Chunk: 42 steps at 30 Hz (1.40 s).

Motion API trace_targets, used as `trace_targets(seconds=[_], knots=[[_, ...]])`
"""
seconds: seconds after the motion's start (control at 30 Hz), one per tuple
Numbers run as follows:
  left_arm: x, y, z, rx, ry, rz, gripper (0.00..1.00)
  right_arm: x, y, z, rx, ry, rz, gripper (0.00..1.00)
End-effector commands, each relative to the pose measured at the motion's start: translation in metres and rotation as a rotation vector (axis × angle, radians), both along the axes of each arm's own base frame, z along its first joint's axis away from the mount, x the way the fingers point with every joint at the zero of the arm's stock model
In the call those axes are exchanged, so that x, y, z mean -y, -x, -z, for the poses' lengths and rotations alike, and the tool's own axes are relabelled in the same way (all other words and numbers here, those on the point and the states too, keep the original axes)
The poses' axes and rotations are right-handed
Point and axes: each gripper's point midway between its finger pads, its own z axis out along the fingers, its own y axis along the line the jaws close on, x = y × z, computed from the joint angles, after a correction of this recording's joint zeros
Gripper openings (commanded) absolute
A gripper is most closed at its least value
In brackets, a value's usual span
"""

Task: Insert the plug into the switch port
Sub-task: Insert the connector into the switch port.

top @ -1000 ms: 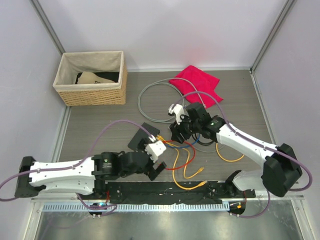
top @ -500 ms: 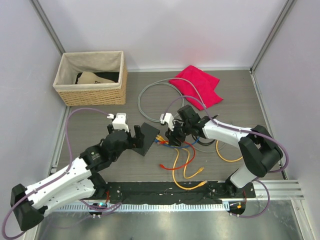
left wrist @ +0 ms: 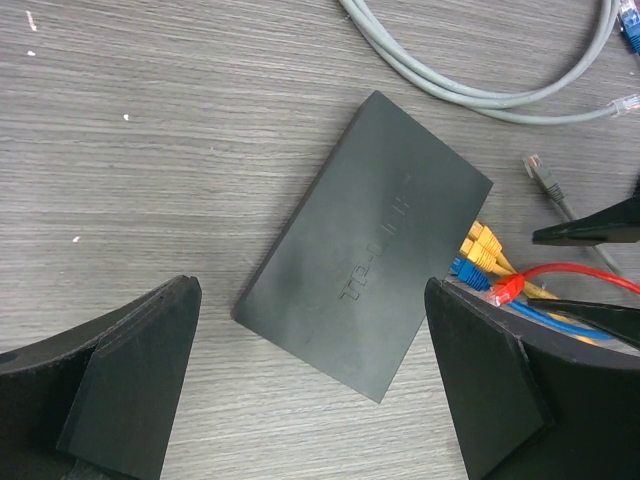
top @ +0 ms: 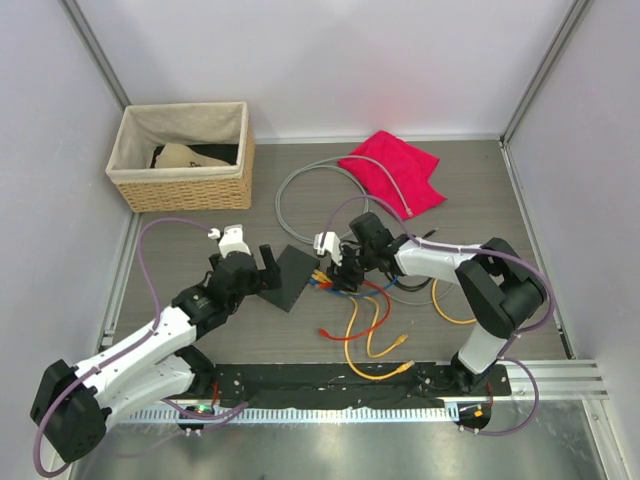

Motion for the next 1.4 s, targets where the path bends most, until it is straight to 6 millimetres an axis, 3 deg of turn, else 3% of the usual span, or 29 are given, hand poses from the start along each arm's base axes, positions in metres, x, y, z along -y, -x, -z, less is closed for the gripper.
trace_targets(seconds=[0.0,0.6,0.8,0.93,1.07,1.37], knots=[[0.007,-0.009,-0.009,0.036,0.049,-0.01,1.0,-0.019,-0.012,-0.018,0.07,-0.072,-0.068,0.53],[0.016,-0.012,0.002,-0.007,0.042,0.026,1.0,-0.028,-0.007,-0.009,0.033,-0.07,-0.112,0.45],[0.017,-0.012,0.005,-0.014,0.041,0.03,1.0,-0.027,-0.005,-0.004,0.021,-0.056,-0.108,0.36],[0.017,-0.012,0.006,-0.019,0.043,0.032,1.0,-0.025,-0.005,-0.002,0.011,-0.046,-0.103,0.24],[0.017,-0.012,0.007,-0.02,0.042,0.03,1.0,-0.023,-0.007,-0.012,0.028,-0.045,-0.083,0.14],[0.014,-0.014,0.011,-0.033,0.032,0.013,1.0,-0.02,0.0,-0.082,0.137,-0.077,-0.012,0.03]])
